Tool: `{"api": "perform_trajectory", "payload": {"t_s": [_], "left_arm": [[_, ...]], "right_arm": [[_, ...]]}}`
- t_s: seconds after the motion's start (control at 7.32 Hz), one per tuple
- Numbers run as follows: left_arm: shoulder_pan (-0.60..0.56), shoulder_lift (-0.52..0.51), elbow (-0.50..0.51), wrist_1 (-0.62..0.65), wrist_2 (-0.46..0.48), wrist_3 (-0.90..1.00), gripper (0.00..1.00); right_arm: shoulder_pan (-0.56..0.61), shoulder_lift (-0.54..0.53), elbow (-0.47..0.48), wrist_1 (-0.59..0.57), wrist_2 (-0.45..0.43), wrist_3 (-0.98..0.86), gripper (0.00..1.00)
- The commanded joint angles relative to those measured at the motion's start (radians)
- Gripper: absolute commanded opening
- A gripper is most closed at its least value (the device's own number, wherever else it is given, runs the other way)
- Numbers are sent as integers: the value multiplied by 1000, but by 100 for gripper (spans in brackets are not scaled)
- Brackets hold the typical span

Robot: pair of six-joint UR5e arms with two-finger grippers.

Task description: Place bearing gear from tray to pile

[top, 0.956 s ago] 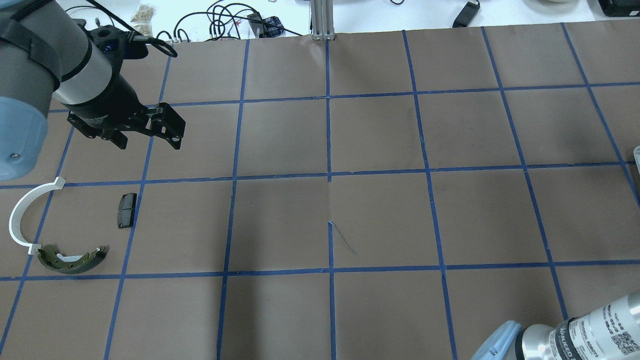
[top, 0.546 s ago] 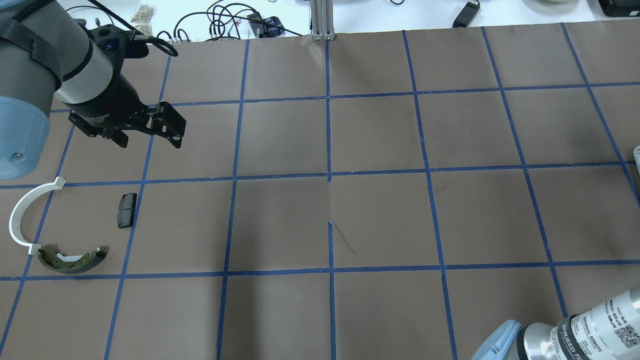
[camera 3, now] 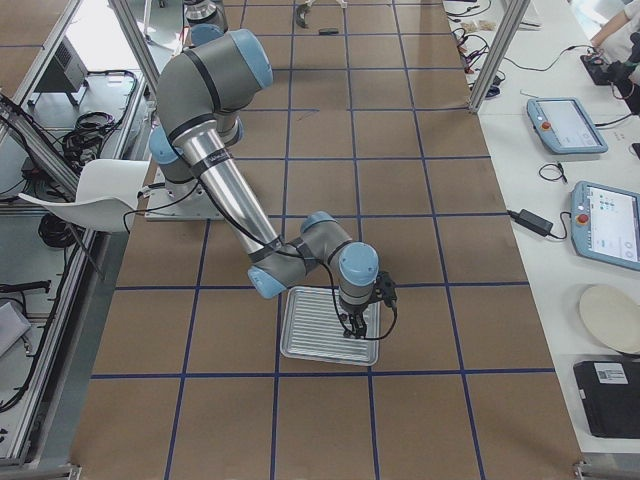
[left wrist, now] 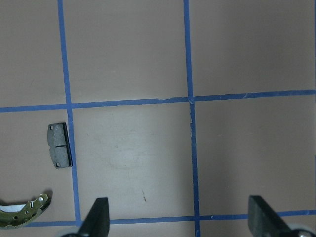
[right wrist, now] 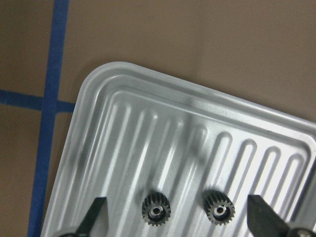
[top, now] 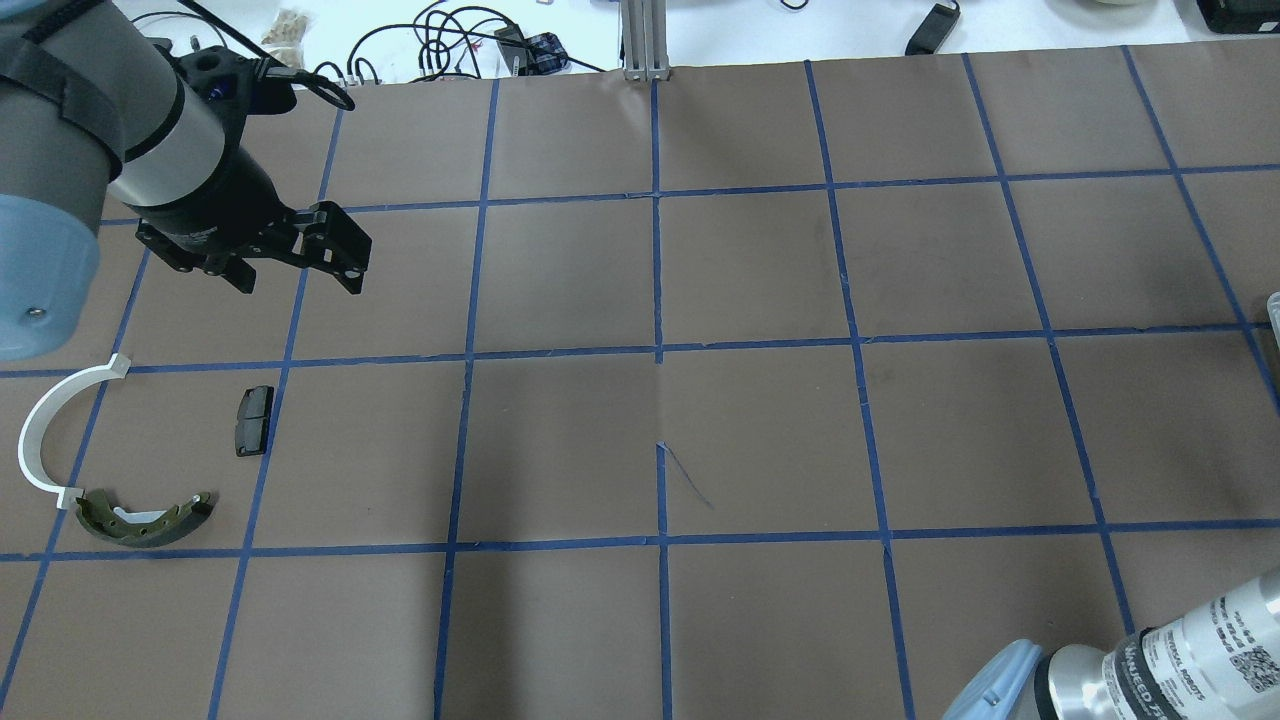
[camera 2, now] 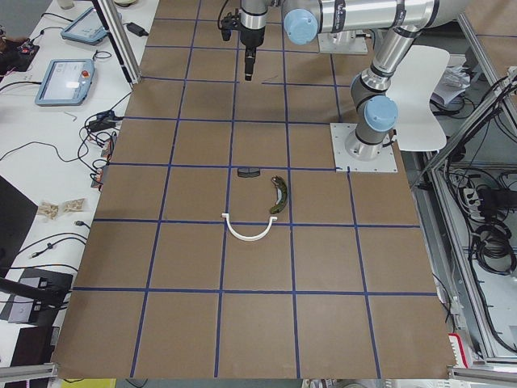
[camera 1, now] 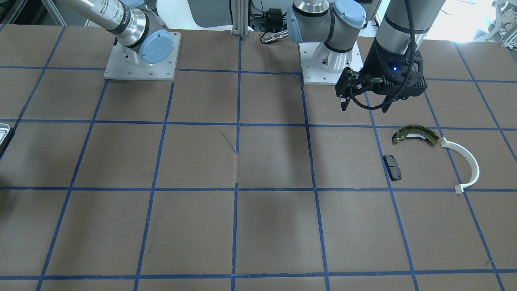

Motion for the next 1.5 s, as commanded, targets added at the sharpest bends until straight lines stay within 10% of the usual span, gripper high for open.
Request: {"api": "perform_trajectory", "payload": {"t_s": [0.0,1.37], "left_arm": [[0,5,-5,-10,2,0,100],[0,2,-45,31,-1,14,100]], "right_arm": [[0,-4,29,-2,-4,135,100],[0,-5,80,-98,-9,231,60]]}}
